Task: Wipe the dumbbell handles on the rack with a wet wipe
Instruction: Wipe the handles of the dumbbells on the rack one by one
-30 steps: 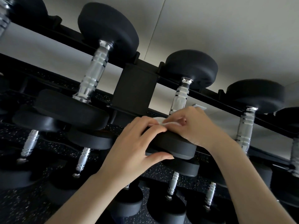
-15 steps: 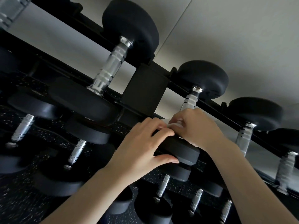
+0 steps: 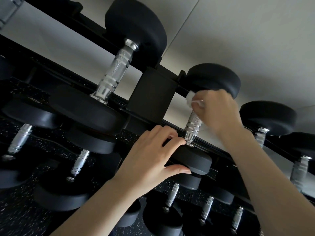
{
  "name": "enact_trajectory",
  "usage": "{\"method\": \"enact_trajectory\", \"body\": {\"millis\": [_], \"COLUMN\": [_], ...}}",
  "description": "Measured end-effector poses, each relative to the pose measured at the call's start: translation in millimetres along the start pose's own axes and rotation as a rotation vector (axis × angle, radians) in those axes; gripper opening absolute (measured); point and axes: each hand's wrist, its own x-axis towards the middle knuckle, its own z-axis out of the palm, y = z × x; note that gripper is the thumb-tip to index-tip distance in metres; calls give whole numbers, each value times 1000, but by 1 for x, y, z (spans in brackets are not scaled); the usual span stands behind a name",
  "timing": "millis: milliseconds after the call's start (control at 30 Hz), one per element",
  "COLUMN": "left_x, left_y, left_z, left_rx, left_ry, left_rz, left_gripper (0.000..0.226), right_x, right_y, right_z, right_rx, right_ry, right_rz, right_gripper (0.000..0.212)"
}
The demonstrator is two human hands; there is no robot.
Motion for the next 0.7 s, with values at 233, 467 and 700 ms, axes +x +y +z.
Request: {"method": "enact_trajectory", "body": {"millis": [233, 467, 700], "left_x": [1, 1, 2], "left_y": [-1, -3, -3], "left_z": [-1, 0, -1], "left_rx": [-15, -9, -18], "left_ry": [-13, -23, -23], "left_rz": [-1, 1, 8], "left_gripper": [51, 51, 50], "right_x": [6, 4, -19], "right_y": [6, 12, 19], "right_z": [17, 20, 26], "right_rx": [129, 330, 627], "right_ry": [276, 317, 331], "right_rz": [82, 186, 312], "right_gripper": [19, 18, 10]}}
